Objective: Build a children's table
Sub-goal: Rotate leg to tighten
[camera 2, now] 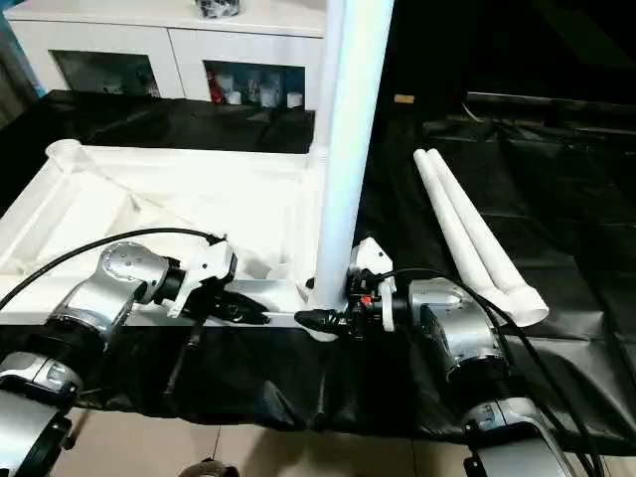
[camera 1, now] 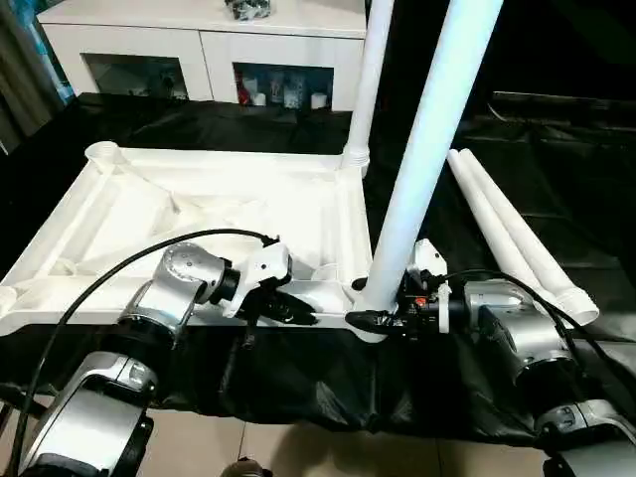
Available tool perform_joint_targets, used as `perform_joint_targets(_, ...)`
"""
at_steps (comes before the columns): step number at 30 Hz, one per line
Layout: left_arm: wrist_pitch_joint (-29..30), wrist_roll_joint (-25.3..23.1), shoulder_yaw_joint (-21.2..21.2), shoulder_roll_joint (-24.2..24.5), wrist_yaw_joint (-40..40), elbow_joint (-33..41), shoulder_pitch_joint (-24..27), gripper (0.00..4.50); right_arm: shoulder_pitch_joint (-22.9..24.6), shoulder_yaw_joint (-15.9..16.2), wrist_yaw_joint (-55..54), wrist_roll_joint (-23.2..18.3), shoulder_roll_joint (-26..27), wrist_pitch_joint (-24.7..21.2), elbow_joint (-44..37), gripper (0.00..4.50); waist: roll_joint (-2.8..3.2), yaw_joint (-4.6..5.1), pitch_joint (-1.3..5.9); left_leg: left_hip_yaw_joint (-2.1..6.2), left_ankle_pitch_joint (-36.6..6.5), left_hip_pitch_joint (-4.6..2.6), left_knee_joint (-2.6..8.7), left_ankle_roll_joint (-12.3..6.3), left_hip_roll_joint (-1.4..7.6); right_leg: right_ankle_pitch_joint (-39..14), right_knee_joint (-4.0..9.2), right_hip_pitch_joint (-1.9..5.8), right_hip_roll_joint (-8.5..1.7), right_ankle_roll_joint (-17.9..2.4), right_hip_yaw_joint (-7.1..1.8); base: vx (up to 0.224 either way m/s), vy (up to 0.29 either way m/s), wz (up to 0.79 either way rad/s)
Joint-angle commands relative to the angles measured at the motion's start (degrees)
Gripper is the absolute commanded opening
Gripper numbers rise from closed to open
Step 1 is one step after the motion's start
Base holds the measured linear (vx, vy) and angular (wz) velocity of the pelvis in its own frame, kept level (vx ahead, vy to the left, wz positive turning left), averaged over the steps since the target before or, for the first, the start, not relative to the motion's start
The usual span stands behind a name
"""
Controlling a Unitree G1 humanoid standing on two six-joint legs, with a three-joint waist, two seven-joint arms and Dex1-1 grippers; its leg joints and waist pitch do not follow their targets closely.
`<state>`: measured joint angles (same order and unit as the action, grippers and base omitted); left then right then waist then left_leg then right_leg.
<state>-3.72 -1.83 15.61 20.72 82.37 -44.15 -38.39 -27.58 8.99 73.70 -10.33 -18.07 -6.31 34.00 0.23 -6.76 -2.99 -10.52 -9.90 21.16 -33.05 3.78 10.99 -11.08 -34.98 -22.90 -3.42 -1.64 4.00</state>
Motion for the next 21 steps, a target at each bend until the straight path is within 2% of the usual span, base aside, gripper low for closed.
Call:
perform_joint_targets(1,-0.29,1.12,0.5,-1.15,-0.03,0.54,-0.35,0.0,0.98,2.28,1.39,0.08,0.89,-1.44,-1.27,2.87,-0.27,-0.1,3.77,0.82,-9.4,-0.68,3.29,-3.94,2.82,-10.1,4.17,2.99,-5.29,-12.03,-2.87,0.0,0.0,0.0)
perform_joint_targets(5,0.04,0.63,0.02,-2.27,-3.07,-0.29,-0.68,0.0,2.2,1.8,-1.21,-0.22,1.93,-1.72,-1.87,2.84,-0.37,-0.24,3.72,0.77,-9.51,-0.76,3.27,-3.83,2.85,-10.64,4.27,2.93,-5.29,-11.77,-2.93,0.0,0.0,0.0)
perform_joint_targets(6,1.08,-0.24,-0.42,-3.59,-7.27,-1.16,-1.31,0.0,2.3,-0.06,-7.06,0.2,3.84,-0.52,-0.56,2.84,-0.44,-0.3,3.64,0.76,-9.54,-0.75,3.33,-3.77,2.86,-10.79,4.27,2.88,-5.34,-11.77,-2.93,0.0,0.0,0.0)
perform_joint_targets(7,1.14,-0.34,-0.47,-3.73,-7.76,-1.28,-1.4,0.0,2.24,-0.26,-7.79,0.31,4.04,-0.37,-0.33,2.84,-0.4,-0.27,3.51,0.75,-10.19,-0.81,3.4,-3.4,2.85,-11.93,4.41,2.71,-5.33,-11.59,-2.94,0.0,0.0,0.0)
perform_joint_targets(9,2.67,-1.28,-1.38,-6.07,-14.35,-2.69,-2.78,0.0,1.11,-2.96,-19.5,2.5,6.94,2.9,3.69,2.83,-0.52,0.03,3.45,0.88,-11.96,-1.08,3.51,-2.0,2.68,-16.62,4.92,2.58,-5.7,-10.64,-2.96,0.0,0.0,0.0)
perform_joint_targets(10,3.25,-1.4,-1.76,-7.25,-16.68,-3.06,-3.37,0.0,0.45,-4.28,-25.35,3.3,8.31,3.8,5.53,2.83,-0.62,0.56,3.28,1.1,-13.27,-1.18,3.7,-0.57,2.52,-21.4,5.43,2.5,-5.81,-9.38,-2.93,0.0,0.0,0.0)
perform_joint_targets(12,3.64,-1.46,-1.98,-8.02,-18.11,-3.22,-3.71,0.0,0.1,-5.15,-29.07,3.77,9.18,4.25,6.57,2.82,-0.65,0.81,3.15,1.21,-14.22,-1.33,3.85,-0.33,2.49,-23.55,5.8,2.41,-5.68,-8.47,-2.89,0.0,0.0,0.0)
perform_joint_targets(13,4.7,-1.54,-2.2,-9.99,-20.83,-3.33,-4.34,0.0,-0.72,-7.25,-35.91,3.53,11.29,3.87,8.71,2.81,-0.76,0.83,3.19,1.21,-14.14,-1.26,3.85,-0.48,2.49,-23.47,5.78,2.45,-5.69,-8.3,-2.94,0.0,0.0,0.0)
perform_joint_targets(14,4.86,-1.67,-2.2,-10.45,-21.63,-3.39,-4.5,0.0,-0.9,-7.65,-37.31,3.43,11.74,3.57,9.14,2.81,-0.59,0.97,3.11,1.21,-14.73,-1.46,3.9,-0.68,2.53,-23.61,5.91,2.13,-5.7,-8.38,-3.05,0.0,0.0,0.0)
perform_joint_targets(15,5.22,-1.81,-2.34,-12.49,-24.45,-3.75,-4.9,0.0,-1.8,-8.91,-41.52,2.79,13.68,3.56,11.08,2.81,-0.68,1.09,3.16,1.24,-14.69,-1.32,3.89,-0.8,2.43,-23.63,5.88,2.34,-5.68,-8.3,-2.99,0.0,0.0,0.0)
perform_joint_targets(16,5.4,-1.78,-2.45,-13.85,-26.22,-4.05,-5.09,0.0,-2.32,-9.58,-43.78,2.43,15.02,4.04,12.15,2.81,-0.35,1.27,3.29,1.15,-14.07,-1.24,3.84,-0.68,2.44,-22.37,5.88,2.31,-5.68,-8.42,-3.12,0.0,0.0,0.0)
perform_joint_targets(17,5.46,-1.75,-2.49,-14.37,-26.93,-4.2,-5.17,0.0,-2.52,-9.86,-44.68,2.35,15.57,4.28,12.57,2.81,-0.45,1.28,3.3,1.15,-13.94,-1.34,3.8,-0.73,2.4,-21.74,5.83,2.29,-5.57,-8.51,-3.06,0.0,0.0,0.0)
perform_joint_targets(18,5.36,-1.9,-2.2,-15.02,-27.49,-4.33,-5.08,0.0,-2.73,-9.79,-46.19,2.92,16.35,5.28,13.0,2.81,-0.21,1.23,3.36,1.14,-13.39,-1.19,3.77,-1.13,2.39,-20.15,5.67,2.44,-5.52,-8.83,-3.12,0.0,0.0,0.0)
perform_joint_targets(20,5.11,-2.27,-1.9,-15.32,-27.71,-4.5,-4.95,0.0,-2.89,-9.2,-47.18,4.19,16.58,6.96,13.42,2.81,-0.34,1.19,3.52,1.09,-12.15,-0.9,3.73,-1.77,2.36,-16.83,5.31,2.68,-5.43,-9.25,-3.11,0.0,0.0,0.0)
perform_joint_targets(21,4.66,-2.69,-1.62,-15.47,-27.83,-4.56,-4.79,0.0,-3.11,-9.01,-47.79,4.92,16.88,8.68,14.01,3.5,-0.21,1.16,3.62,1.08,-11.8,-0.84,3.67,-1.82,2.41,-15.74,5.13,2.69,-5.51,-9.5,-3.14,0.0,0.0,0.0)
